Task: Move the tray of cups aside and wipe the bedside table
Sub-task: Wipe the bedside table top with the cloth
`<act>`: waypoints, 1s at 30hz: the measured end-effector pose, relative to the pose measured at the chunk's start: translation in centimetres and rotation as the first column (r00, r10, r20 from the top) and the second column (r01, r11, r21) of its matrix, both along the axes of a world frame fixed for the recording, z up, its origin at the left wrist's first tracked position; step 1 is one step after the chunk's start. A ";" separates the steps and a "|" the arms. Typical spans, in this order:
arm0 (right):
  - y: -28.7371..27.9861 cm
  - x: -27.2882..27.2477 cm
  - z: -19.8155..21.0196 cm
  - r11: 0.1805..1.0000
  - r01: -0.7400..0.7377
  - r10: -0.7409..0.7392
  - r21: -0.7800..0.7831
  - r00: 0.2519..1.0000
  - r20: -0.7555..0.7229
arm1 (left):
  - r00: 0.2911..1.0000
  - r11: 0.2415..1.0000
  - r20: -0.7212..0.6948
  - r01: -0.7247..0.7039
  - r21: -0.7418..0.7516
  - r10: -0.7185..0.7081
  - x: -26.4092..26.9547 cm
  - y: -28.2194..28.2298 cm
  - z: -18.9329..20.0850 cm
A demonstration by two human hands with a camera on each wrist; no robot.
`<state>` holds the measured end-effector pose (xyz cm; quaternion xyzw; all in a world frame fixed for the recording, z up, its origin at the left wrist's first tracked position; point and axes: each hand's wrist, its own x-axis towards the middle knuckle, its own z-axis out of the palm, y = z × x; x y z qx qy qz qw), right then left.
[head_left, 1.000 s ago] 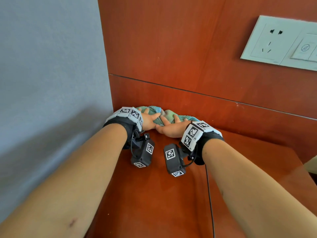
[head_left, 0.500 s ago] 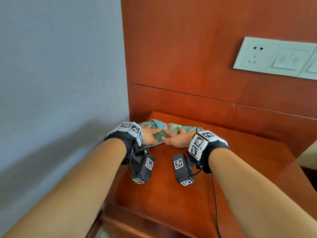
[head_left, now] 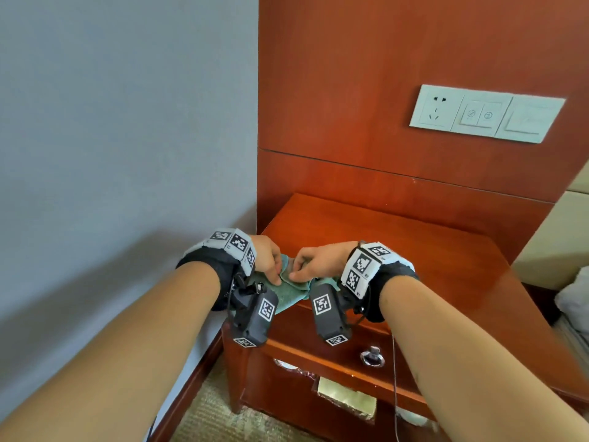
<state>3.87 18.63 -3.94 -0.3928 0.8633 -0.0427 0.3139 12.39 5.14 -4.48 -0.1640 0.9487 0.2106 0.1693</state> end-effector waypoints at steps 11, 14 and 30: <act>2.1 1.9 -2.1 0.988 0.030 -0.045 -0.153 0.995 -0.093 | 0.997 0.985 0.037 0.073 -0.155 -0.068 0.9 4.0 -0.4; 3.9 1.5 -1.9 0.990 0.056 -0.066 -0.132 0.995 -0.077 | 0.992 0.978 0.052 0.122 -0.167 -0.114 0.1 5.8 -0.1; 28.1 -4.7 -1.6 0.881 0.458 -0.459 -0.117 0.888 0.021 | 0.871 0.863 0.052 0.491 -0.118 -0.489 -10.0 27.9 0.5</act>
